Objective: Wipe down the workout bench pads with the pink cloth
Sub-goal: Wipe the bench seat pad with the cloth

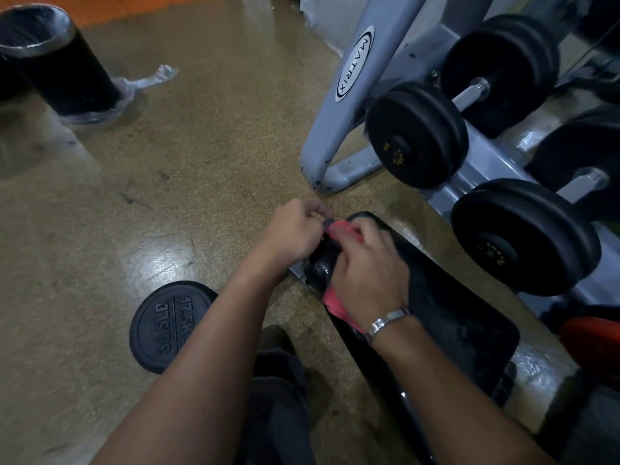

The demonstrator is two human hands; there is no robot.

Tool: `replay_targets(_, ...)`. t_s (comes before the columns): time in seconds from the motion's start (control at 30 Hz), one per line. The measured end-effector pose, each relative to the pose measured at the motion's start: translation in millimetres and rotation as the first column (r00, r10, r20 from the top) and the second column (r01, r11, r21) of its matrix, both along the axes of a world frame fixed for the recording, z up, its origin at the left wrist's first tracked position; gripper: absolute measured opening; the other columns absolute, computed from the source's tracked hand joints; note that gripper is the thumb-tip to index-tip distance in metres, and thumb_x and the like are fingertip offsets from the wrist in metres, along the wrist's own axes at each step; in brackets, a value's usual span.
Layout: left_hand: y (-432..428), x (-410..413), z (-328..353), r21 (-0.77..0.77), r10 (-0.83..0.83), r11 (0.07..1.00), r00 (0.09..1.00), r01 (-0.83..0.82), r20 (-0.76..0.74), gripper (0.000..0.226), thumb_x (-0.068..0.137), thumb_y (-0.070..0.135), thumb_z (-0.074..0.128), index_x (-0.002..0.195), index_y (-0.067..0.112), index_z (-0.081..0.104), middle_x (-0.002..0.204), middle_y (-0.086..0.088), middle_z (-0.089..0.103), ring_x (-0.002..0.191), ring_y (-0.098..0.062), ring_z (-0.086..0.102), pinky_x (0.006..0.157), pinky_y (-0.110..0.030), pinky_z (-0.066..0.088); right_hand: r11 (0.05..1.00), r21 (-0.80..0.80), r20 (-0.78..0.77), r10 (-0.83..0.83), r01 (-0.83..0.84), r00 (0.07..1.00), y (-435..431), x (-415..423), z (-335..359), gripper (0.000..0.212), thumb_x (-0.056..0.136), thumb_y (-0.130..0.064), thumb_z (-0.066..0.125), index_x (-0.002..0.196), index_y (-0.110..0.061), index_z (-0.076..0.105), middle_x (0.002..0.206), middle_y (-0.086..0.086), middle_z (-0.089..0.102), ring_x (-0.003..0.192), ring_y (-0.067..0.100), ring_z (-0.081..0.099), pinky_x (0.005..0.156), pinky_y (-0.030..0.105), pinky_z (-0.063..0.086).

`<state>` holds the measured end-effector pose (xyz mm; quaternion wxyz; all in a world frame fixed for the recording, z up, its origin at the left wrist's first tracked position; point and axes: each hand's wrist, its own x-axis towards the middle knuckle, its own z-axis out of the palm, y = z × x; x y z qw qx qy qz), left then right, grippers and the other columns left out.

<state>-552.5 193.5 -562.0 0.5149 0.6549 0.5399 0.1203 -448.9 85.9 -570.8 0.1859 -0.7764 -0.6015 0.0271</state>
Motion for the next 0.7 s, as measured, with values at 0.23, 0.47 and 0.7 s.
replay_targets(0.23, 1.5, -2.7, -2.4, -0.014, 0.009, 1.0, 1.0, -0.009, 0.026, 0.048, 0.058, 0.016, 0.036, 0.087, 0.03, 0.072, 0.108, -0.01, 0.077, 0.099, -0.032, 0.072, 0.088, -0.051, 0.061, 0.997, 0.053, -0.107, 0.058, -0.053, 0.993, -0.9, 17.1, 3.0, 0.035, 0.085, -0.012, 0.053, 0.109, -0.031, 0.07, 0.11, -0.011, 0.059, 0.093, 0.016, 0.055, 0.057, 0.03, 0.047)
replay_targets(0.47, 1.7, 0.6, -4.7, -0.051, 0.035, 0.998, 0.997, -0.032, 0.069, 0.05, 0.056, 0.015, 0.037, 0.076, 0.04, 0.074, 0.086, -0.006, 0.077, 0.092, -0.035, 0.072, 0.083, -0.048, 0.059, 0.945, 0.048, -0.019, 0.324, -0.323, 0.946, -32.5, 18.0, -0.9, 0.033, 0.082, -0.014, 0.053, 0.108, -0.026, 0.069, 0.113, -0.008, 0.062, 0.087, 0.019, 0.055, 0.052, 0.03, 0.049)
replay_targets(0.7, 0.1, 0.0, -9.1, -0.044, 0.045, 0.998, 0.997, -0.042, 0.066, 0.05, 0.053, 0.012, 0.036, 0.076, 0.033, 0.075, 0.082, -0.004, 0.078, 0.09, -0.034, 0.073, 0.086, -0.051, 0.058, 0.978, 0.001, -0.05, 0.207, -0.207, 0.977, -39.7, 0.1, 1.4, 0.042, 0.083, -0.017, 0.046, 0.119, -0.028, 0.064, 0.118, -0.009, 0.057, 0.092, 0.017, 0.052, 0.056, 0.03, 0.05)
